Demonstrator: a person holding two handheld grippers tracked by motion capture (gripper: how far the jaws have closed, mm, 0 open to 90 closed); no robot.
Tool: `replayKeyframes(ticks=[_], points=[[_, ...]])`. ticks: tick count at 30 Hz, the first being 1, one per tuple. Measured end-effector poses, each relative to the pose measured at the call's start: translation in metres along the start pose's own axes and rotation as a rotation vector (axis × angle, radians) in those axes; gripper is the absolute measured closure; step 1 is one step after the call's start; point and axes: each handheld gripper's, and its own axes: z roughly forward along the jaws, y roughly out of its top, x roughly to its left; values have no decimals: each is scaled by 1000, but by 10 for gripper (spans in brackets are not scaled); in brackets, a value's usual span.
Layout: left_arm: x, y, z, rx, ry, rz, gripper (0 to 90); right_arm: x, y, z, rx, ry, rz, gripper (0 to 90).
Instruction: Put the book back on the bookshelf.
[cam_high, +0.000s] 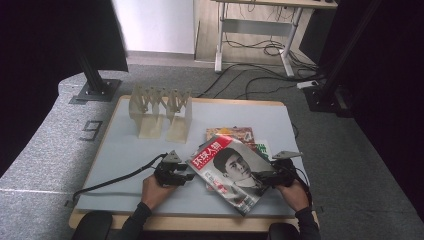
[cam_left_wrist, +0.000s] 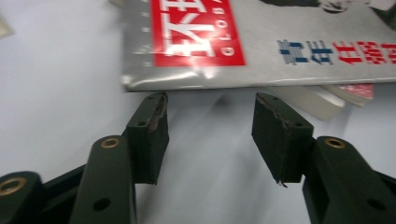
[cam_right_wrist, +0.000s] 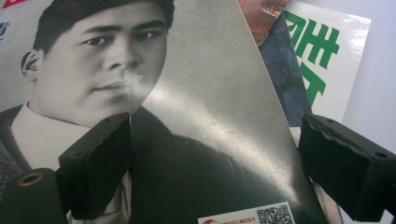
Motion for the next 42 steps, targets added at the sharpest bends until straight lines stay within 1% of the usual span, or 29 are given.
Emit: replayKeyframes(ticks=[4,7,9,13,14,19,22,24,29,31,33,34,35,37,39,42], points=[[-5,2,3,-7,-13,5,466,1,-2,-1,-5,3,6,104],[-4,5,5,-8,-13,2,466,1,-2,-1,-6,1,6,104],[-3,8,6,-11,0,1,464,2,-3,-1,-6,1,11,105],[2,16,6,-24,8,-14,464,3,-5,-1,-11,10,25,108],[4,18,7,-27,6,-22,464,3,-5,-1,-13,8,25,109],[13,29,12,-23,26,-35,464,8,-6,-2,-19,-7,33,112],[18,35,16,-36,41,-48,464,11,-6,-2,-20,-10,29,110],[22,38,18,-51,44,-61,468,13,-7,-2,-19,-10,24,108],[28,46,22,-47,61,-71,467,17,-7,-3,-8,-3,18,102],[28,46,21,-49,70,-66,468,19,-8,-5,-7,0,10,102],[24,44,21,-34,74,-51,468,20,-9,-5,-9,6,5,104],[24,44,21,-34,74,-51,468,21,-10,-6,-9,10,6,105],[20,41,21,-21,75,-35,467,22,-11,-6,-10,9,4,105],[15,39,21,-17,67,-19,468,23,-11,-7,-9,4,1,106],[13,38,21,-24,60,-21,468,26,-12,-8,-7,-5,-8,106],[15,40,20,-28,57,-26,468,32,-13,-10,5,-9,-21,107]])
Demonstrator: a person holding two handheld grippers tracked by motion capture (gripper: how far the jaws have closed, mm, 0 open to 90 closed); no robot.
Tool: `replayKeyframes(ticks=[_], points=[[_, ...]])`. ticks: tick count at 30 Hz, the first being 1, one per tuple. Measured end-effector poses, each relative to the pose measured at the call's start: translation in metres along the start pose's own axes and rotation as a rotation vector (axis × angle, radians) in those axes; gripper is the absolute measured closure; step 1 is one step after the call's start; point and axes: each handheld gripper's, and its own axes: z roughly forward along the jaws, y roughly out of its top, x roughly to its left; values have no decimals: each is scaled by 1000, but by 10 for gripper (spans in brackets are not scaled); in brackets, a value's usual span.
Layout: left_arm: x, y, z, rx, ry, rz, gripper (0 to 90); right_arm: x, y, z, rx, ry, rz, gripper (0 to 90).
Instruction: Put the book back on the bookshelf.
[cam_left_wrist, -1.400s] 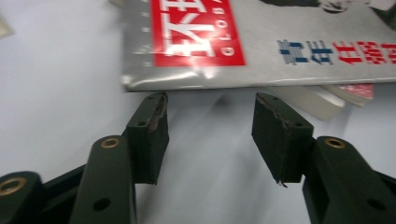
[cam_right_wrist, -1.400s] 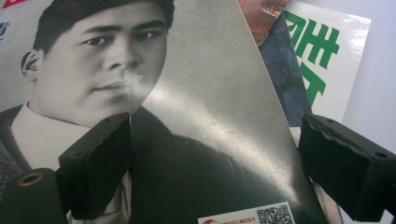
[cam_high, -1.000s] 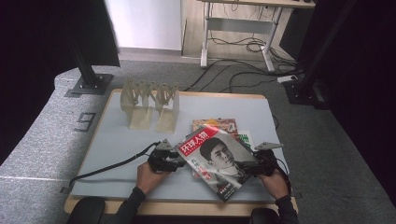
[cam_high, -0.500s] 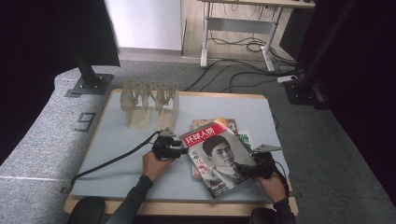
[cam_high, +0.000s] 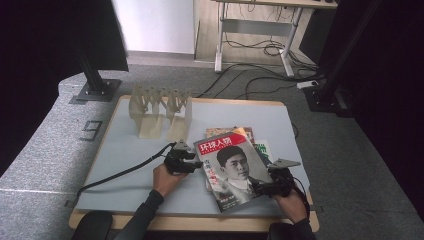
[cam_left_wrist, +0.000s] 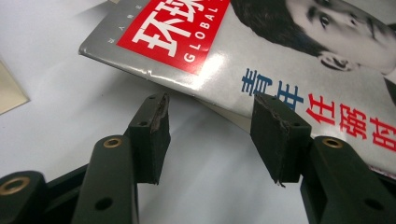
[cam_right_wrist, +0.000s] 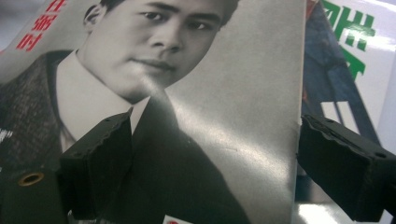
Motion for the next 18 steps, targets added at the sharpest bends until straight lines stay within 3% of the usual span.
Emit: replayKeyframes(ticks=[8,14,18], points=[[2,7,4,-37,-16,-32,475,14,-7,-7,29,28,-24,129],[0,10,6,-28,-12,-15,473,27,-13,-12,41,53,-75,144],[-5,8,2,-4,-16,17,473,25,-12,-13,33,57,-65,168]])
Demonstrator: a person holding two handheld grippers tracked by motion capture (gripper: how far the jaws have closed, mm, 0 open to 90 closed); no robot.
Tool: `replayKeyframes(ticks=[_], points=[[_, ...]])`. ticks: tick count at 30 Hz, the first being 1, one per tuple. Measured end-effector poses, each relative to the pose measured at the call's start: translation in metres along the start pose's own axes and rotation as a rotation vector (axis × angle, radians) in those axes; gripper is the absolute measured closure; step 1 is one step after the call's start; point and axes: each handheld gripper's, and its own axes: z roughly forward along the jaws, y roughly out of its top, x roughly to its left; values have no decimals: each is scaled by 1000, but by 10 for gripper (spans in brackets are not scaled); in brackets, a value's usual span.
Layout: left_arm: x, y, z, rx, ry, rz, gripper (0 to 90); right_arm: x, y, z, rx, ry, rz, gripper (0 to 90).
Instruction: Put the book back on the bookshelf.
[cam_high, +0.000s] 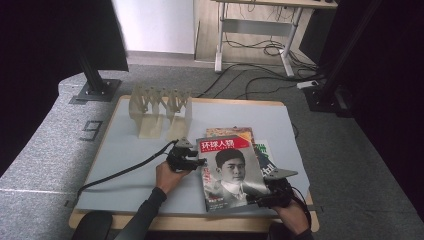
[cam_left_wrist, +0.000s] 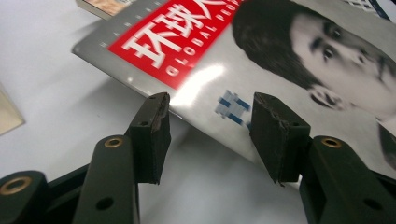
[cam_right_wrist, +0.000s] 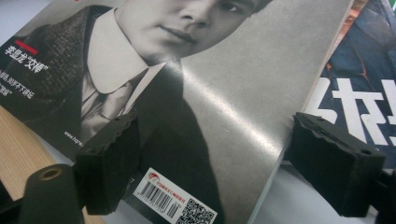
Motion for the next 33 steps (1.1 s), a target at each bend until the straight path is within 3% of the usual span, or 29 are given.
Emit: replayKeyframes(ticks=[5,13,20,33], points=[[-8,-4,-2,13,-35,10,475,1,1,1,5,-12,-7,162],[-19,-12,-8,43,-58,16,457,1,1,1,2,-10,-9,159],[-24,-17,-7,59,-122,-4,424,2,0,2,4,-8,-14,137],[-23,-19,-2,41,-136,-43,398,3,-2,3,-15,-8,1,129]])
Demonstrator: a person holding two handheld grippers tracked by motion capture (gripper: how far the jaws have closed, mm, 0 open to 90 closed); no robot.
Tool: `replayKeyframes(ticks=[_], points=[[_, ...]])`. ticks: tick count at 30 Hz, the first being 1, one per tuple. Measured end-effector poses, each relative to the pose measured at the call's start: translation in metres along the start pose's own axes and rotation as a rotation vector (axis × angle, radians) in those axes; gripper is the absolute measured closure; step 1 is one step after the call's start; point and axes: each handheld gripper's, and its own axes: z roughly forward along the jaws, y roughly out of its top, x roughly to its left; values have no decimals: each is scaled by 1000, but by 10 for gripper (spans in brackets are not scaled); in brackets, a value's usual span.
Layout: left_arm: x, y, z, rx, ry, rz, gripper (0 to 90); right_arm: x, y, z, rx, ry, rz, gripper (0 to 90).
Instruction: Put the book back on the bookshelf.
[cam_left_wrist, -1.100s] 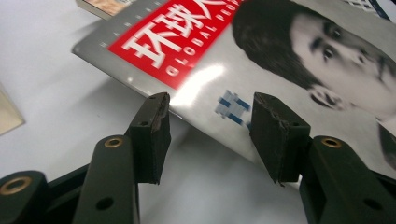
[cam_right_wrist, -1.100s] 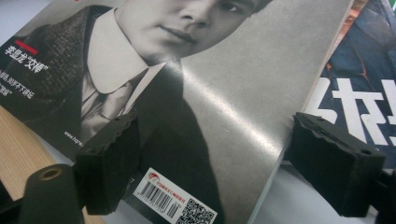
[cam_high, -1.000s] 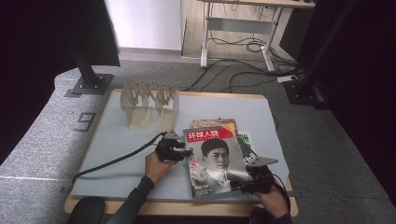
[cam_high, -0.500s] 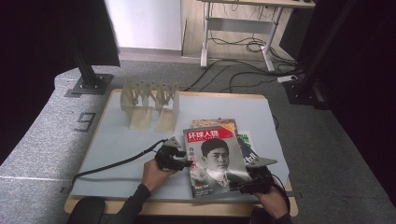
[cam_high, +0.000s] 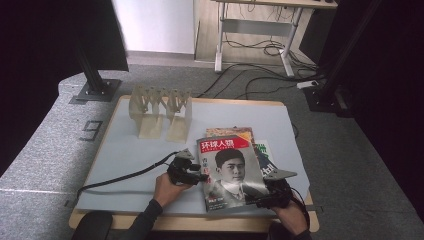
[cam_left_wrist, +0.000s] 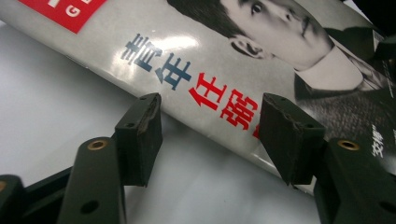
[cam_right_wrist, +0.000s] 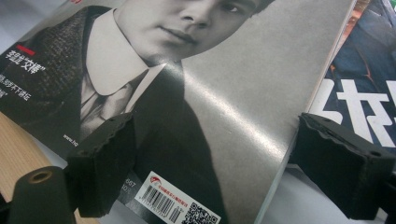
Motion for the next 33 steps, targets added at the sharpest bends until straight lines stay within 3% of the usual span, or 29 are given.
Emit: replayKeyframes(ticks=[10,16,21,27,30,33], points=[[12,9,3,-31,-10,-53,403,10,-2,-2,6,-17,-17,128],[13,21,8,-17,24,-33,400,14,-2,-2,11,-26,-27,125],[18,29,12,-32,21,-46,402,15,-4,-2,9,-29,-21,125],[17,39,16,-34,40,-24,399,18,-6,-5,13,-27,-12,127],[20,42,19,-46,26,-33,399,19,-7,-7,14,-20,-7,130],[21,44,21,-24,33,-24,382,16,-8,-9,10,0,5,152]])
